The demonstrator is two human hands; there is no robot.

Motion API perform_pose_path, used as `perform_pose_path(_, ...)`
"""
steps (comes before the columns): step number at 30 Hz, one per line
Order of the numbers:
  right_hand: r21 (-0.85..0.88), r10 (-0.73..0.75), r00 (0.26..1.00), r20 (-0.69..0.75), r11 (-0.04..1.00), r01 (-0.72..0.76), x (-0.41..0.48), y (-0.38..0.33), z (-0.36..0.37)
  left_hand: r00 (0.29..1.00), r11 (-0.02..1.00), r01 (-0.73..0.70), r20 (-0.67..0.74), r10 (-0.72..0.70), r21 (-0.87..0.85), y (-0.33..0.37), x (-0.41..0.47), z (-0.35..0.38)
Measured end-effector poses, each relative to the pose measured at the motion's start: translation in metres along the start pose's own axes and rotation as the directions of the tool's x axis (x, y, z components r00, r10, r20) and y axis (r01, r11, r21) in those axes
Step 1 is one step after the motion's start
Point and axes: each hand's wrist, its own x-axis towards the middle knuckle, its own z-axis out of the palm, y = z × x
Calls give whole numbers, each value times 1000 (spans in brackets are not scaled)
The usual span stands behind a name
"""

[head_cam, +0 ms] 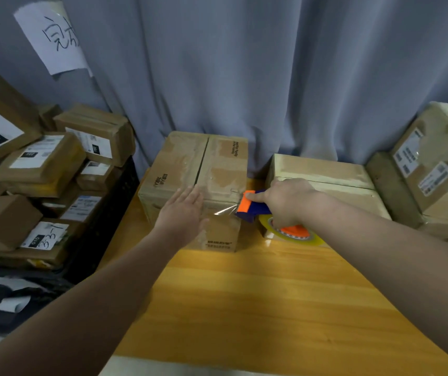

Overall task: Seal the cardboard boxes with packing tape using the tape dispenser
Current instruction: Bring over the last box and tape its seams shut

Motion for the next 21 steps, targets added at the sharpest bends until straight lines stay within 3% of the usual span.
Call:
perform_pose_path(4, 61, 8, 1000, -21, 998, -6, -3, 3, 11, 987, 987, -158, -12, 158, 8, 33, 11, 1)
perform_pose_path(12, 55, -80, 993, -88, 995, 85, -1, 23, 14, 998, 986, -40, -58, 31, -163, 55, 18, 6)
perform_pose_path(21, 61, -128, 979, -157, 988, 139, -37, 81, 33, 994, 985, -18, -105, 0, -171, 55, 15, 8)
